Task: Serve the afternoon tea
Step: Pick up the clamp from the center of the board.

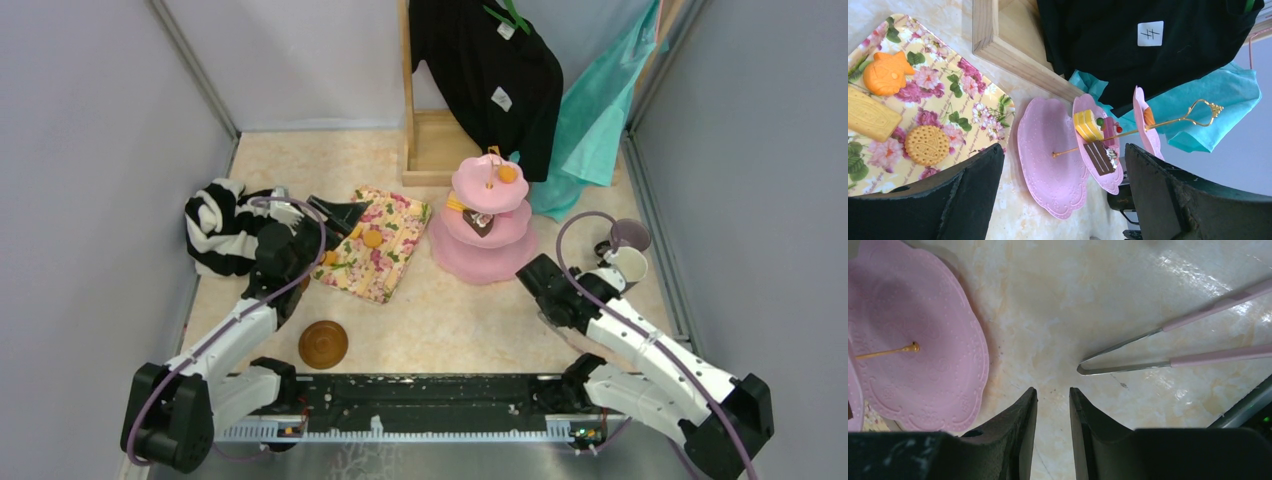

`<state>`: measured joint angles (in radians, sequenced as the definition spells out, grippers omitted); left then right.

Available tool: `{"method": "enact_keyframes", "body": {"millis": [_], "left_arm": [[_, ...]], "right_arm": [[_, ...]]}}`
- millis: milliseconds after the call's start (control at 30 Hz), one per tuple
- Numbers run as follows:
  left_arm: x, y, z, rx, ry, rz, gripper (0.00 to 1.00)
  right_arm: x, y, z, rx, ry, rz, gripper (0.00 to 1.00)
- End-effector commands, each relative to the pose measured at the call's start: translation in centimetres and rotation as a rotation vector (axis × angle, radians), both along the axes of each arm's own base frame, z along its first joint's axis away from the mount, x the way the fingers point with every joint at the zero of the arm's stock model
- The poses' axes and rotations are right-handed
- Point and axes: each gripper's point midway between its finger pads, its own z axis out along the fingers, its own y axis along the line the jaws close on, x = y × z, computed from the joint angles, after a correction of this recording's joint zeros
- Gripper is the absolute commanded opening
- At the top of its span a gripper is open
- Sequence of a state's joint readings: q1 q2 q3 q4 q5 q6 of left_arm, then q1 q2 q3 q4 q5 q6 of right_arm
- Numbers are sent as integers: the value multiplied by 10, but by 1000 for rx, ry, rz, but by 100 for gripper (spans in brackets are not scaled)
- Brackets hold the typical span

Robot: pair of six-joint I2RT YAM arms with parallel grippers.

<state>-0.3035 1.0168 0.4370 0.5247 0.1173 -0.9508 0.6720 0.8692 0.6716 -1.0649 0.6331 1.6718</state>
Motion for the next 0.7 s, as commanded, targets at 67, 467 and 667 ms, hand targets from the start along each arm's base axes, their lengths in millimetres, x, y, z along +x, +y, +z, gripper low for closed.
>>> {"method": "enact_keyframes", "body": {"millis": [67,467,667], "left_arm": [[-3,-6,11,-29,-46,-27,95],[-5,-6,13,-33,-52,-36,95],[-6,-6,13,-31,-54,-34,95]], "right_arm": [[-3,-13,6,-15,-10,-125,32],[-9,-12,-42,67,85,-162,35],[-5,-14,-52,72,85,-161,35]]}}
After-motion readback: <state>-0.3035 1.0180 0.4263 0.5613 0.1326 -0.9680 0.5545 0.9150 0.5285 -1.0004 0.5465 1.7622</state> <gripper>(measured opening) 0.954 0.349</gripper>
